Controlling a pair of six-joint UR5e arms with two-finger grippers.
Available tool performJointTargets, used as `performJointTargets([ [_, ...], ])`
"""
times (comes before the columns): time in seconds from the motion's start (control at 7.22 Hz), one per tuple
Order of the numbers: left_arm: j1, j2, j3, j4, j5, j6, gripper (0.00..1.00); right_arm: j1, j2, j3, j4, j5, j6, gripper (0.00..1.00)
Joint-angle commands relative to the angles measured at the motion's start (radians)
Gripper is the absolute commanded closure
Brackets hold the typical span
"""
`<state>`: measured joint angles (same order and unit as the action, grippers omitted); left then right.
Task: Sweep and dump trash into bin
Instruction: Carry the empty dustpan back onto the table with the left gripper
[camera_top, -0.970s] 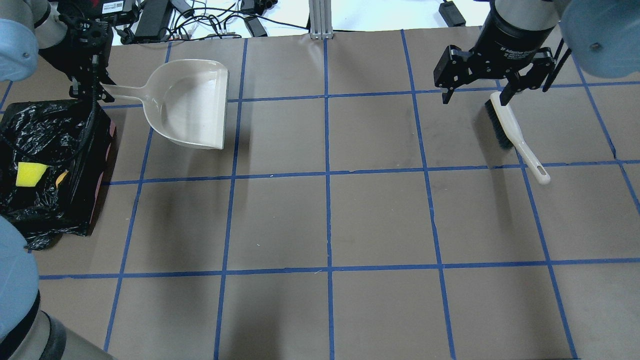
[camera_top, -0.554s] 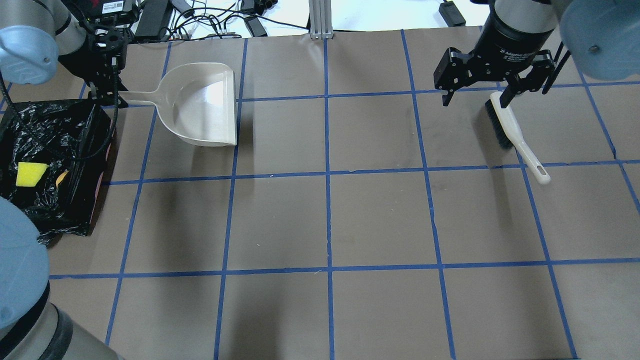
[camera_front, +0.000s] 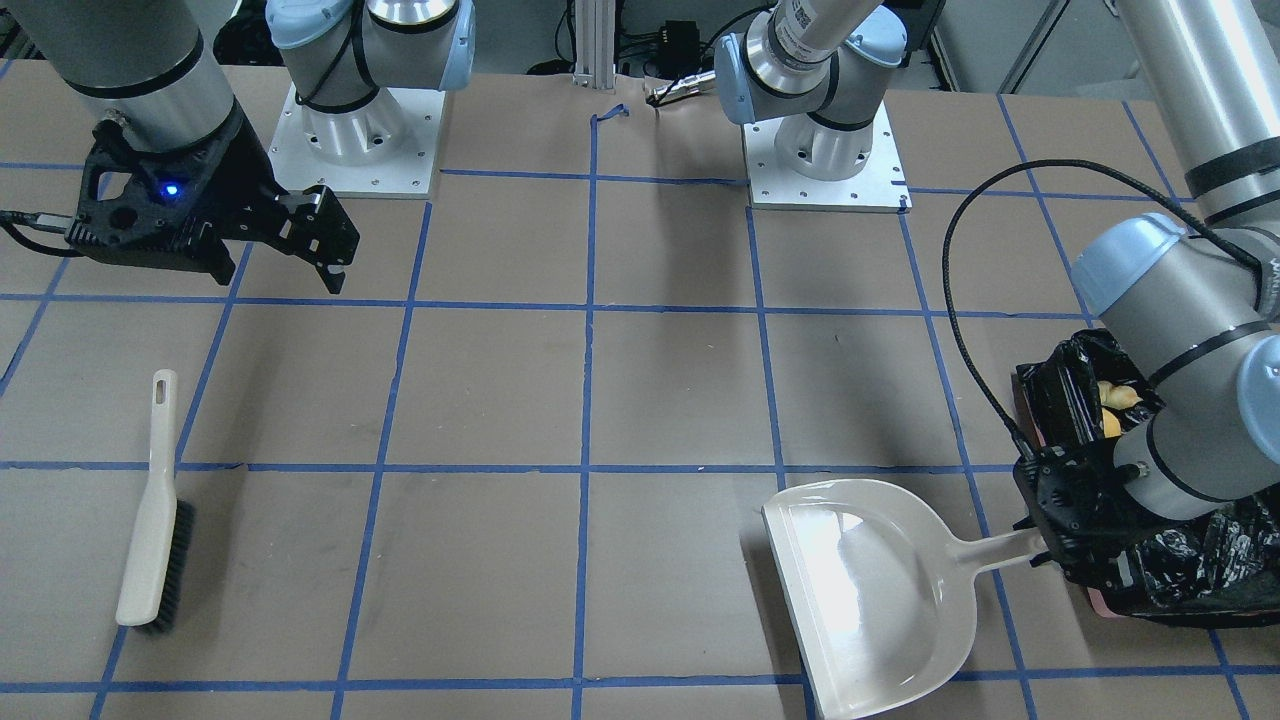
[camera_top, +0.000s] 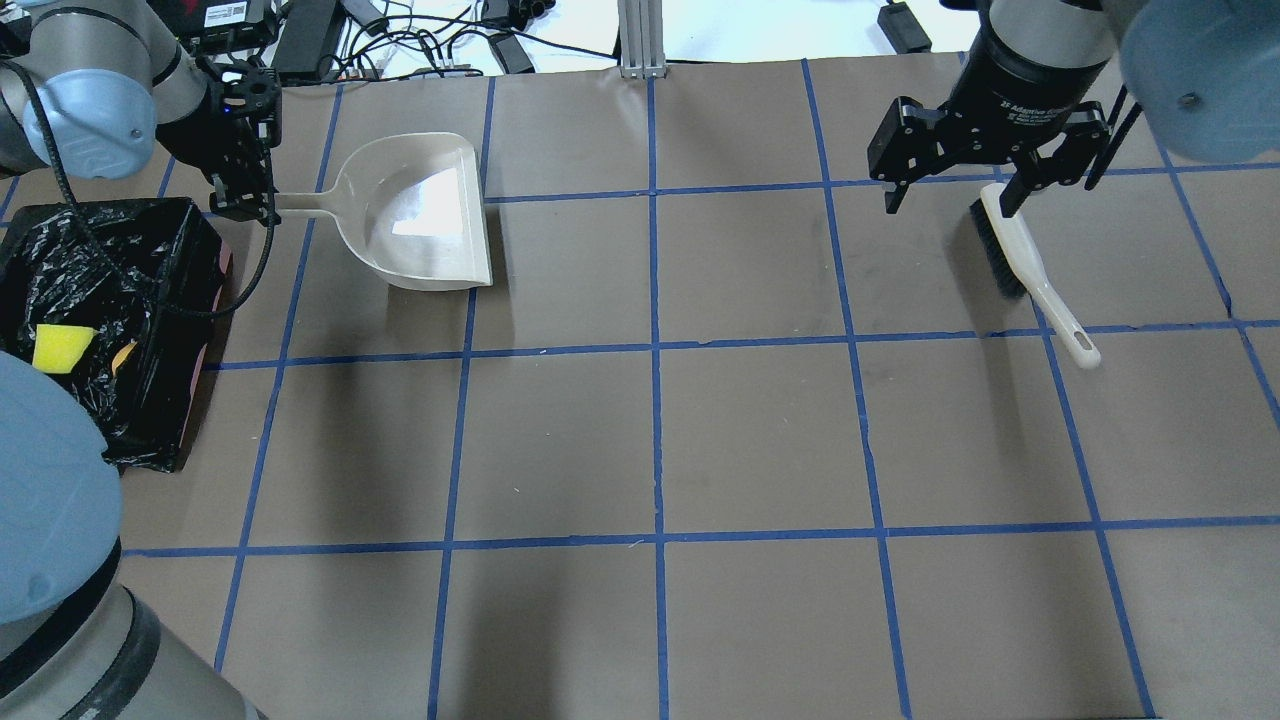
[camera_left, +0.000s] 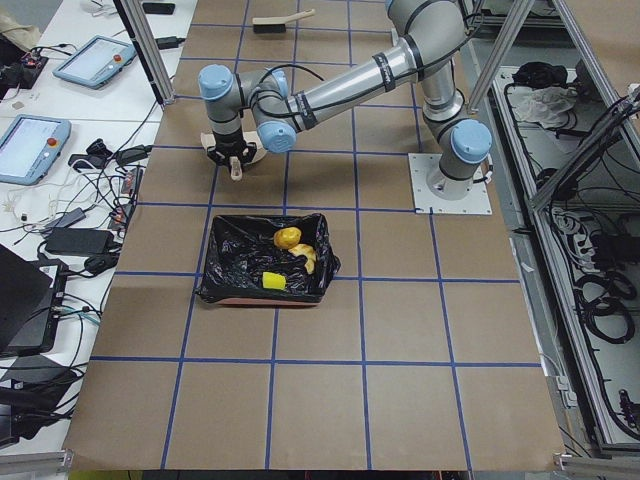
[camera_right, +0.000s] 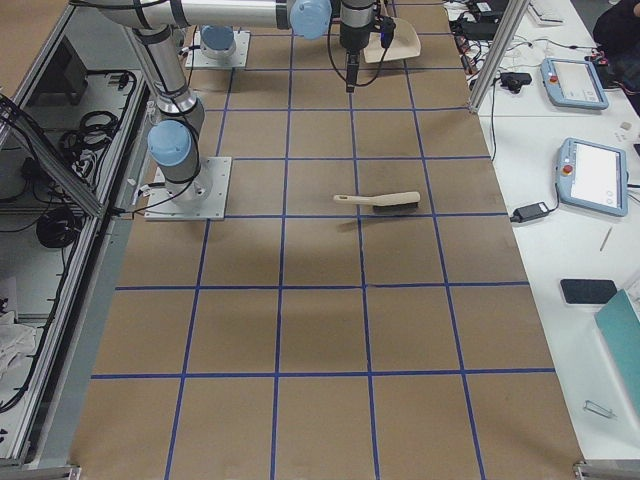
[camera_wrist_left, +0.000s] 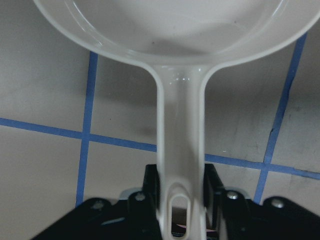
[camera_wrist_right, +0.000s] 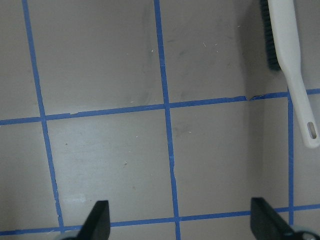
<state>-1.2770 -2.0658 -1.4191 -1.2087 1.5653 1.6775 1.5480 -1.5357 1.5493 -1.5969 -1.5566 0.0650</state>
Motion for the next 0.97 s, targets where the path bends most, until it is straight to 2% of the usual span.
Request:
performJointTargets([
  [0.0, -0.036, -0.014, 0.003, 0.017, 0.001, 0.023, 1.0, 0.0, 0.0, 0.0, 0.0, -0.002, 0.001, 0.0],
  [0.14, -0.06, -0.023, 0.002, 0.065, 0.004, 0.071, 1.0, 0.0, 0.0, 0.0, -0.002, -0.002, 0.001, 0.0],
  [0.42, -0.07, -0.046, -0.003, 0.083, 0.006, 0.149, 1.0, 0.0, 0.0, 0.0, -0.003, -0.003, 0.001, 0.0],
  [0.83, -0.074, -0.059, -0.03, 0.09, 0.004, 0.151, 1.0, 0.0, 0.0, 0.0, -0.003, -0.003, 0.003, 0.0],
])
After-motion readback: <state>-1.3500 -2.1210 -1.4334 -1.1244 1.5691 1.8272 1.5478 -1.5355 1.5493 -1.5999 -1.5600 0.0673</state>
